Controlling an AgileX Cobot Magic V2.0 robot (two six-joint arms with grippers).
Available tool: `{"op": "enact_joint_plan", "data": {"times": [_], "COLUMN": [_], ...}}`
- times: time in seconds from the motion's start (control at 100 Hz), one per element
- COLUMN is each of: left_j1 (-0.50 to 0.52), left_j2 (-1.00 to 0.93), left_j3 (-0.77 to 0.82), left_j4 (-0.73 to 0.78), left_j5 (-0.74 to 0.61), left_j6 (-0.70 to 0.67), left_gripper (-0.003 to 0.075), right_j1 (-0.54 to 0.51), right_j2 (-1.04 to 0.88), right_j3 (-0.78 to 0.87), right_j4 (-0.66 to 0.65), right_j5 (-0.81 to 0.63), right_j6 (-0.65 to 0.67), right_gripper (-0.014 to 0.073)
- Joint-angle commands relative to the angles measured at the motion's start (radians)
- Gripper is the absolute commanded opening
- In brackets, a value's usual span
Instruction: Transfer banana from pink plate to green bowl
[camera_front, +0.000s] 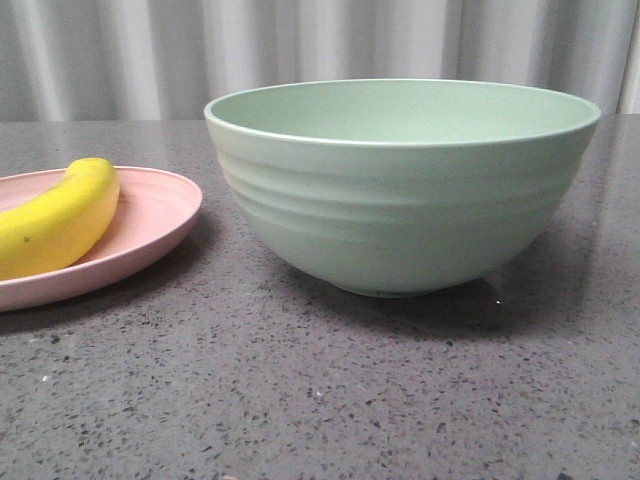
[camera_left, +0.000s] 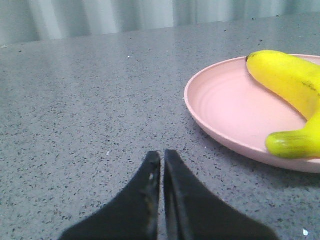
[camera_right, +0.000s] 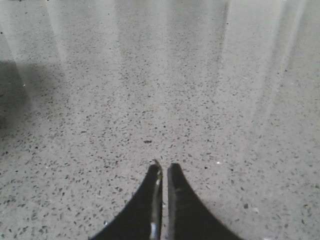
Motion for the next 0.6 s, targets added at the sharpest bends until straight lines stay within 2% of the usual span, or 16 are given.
{"op": "enact_joint_plan", "data": {"times": [0.0,0.31,0.59], "left_j1": [0.002,0.002,0.002], "left_j2": [-0.028,-0.028,-0.028], "left_j3": [0.009,0.009,0.009], "left_j4": [0.004,0.004,0.0], "left_j5": [-0.096,-0.102,-0.108], "left_j6": [-0.007,-0.007,-0.007], "left_gripper": [-0.002,-0.002,-0.002], "right_j1": [-0.005,-0.005,-0.005], "right_j2": [-0.024,-0.024,-0.022], "right_j3": [0.02,0.02,0.02], "right_j4": [-0.012,-0.017,-0.023], "right_j5": [-0.026,-0.046,-0.239], "right_j6": [-0.009,-0.009,-0.009], "right_gripper": [-0.0064,-0.0064,-0.0064]}}
